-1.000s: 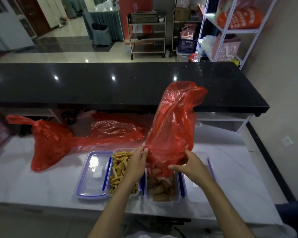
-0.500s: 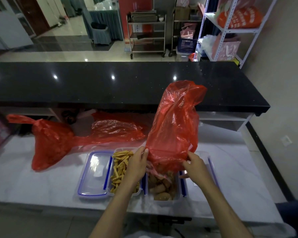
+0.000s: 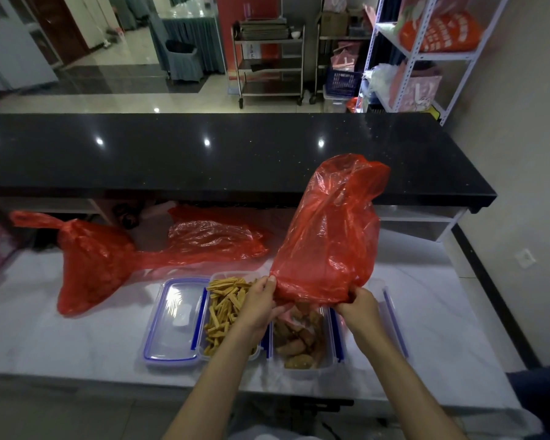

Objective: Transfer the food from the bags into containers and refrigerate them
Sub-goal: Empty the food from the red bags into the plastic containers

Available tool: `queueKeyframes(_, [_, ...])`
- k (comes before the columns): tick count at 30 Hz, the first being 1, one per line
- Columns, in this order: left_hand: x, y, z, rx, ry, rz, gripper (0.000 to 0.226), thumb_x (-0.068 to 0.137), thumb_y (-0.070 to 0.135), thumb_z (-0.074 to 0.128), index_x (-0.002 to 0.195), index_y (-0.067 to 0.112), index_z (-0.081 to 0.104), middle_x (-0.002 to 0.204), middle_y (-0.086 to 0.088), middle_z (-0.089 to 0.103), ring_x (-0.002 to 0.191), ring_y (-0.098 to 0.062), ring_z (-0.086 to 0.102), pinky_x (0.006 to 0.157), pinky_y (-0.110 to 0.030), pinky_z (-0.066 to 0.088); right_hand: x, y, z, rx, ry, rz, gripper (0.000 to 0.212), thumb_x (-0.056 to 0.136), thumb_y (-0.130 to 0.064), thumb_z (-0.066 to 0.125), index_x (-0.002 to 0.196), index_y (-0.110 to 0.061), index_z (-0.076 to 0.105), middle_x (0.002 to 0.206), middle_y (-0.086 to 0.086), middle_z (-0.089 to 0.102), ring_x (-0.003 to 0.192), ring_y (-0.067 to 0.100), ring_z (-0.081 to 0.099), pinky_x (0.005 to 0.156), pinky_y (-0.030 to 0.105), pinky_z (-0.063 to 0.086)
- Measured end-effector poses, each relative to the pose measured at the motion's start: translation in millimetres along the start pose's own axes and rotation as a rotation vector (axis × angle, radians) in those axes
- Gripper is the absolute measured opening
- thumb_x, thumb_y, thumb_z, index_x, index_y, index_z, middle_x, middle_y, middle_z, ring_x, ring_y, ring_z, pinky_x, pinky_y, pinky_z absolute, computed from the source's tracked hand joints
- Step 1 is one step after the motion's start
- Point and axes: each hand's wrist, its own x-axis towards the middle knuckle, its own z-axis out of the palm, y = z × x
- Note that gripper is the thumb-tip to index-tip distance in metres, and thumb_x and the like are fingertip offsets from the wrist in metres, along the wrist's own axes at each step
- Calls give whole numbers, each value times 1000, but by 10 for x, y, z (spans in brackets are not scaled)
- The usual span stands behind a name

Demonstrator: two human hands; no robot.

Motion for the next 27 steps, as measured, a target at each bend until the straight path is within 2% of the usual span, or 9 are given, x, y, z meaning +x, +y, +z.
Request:
queueKeyframes(3, [12,0,23,29,11,24,34,113,30,39,123,8,62,126,-16,69,116,-28,69,85,-35,64,-9,-27,-5,15,1,-14,20,86,-3,75,98,-17,68,86,-1,74,82,14,70,57,12,48])
queueKeyframes(6, [6,17,38,88,24,67,35,113,31,39,119,7,65,121,-14,72,114,-25,70,85,-34,64,-16,-35,-5,75,-51,-35,34,77,-18,89,102,-25,68,93,-9,75,89,6,70,61,10,51])
queueKeyframes(9, [-6,24,54,130,33,96,35,113,30,39,115,8,66,117,-13,73,109,-22,71,89,-37,63,5,22,27,34,-96,-45,40,72,-30,93,104,-24,71,95,-6,78,91,10,73,73,20,57])
queueKeyframes(11, [-6,27,64,142,32,101,35,113,30,40,114,6,66,116,-14,73,109,-22,72,93,-41,63,37,86,51,-32,-107,-74,42,72,-32,93,107,-24,71,97,-3,78,93,14,74,79,30,62])
queueKeyframes(14, [-14,32,77,149,39,114,36,112,30,40,112,5,66,115,-14,74,109,-22,72,92,-40,63,64,134,66,-82,-110,-87,49,70,-30,94,112,-24,69,99,-3,77,92,13,73,80,33,63])
queueKeyframes(19, [-16,59,59,138,65,133,36,113,29,40,115,5,66,115,-15,73,108,-22,73,84,-33,63,105,166,59,-183,-63,-107,13,81,-20,84,86,-18,72,75,0,76,71,15,72,65,36,62])
queueKeyframes(21, [-2,74,48,174,84,149,37,112,28,41,114,-2,63,115,-20,72,108,-26,72,82,-33,63,96,140,52,-188,-33,-131,10,85,-16,80,80,-15,71,69,0,74,65,13,70,58,29,56])
queueKeyframes(24, [-5,81,23,222,85,178,41,111,28,43,112,-8,61,115,-28,69,109,-33,71,87,-40,64,81,92,40,-183,1,-144,13,87,-12,77,76,-12,70,67,0,72,62,12,68,55,24,50])
queueKeyframes(27, [-17,51,-3,288,111,201,49,107,43,47,106,-3,63,110,-28,69,108,-41,69,94,-56,59,74,31,22,-168,19,-156,13,89,-11,74,77,-12,71,69,3,73,68,22,70,60,34,57])
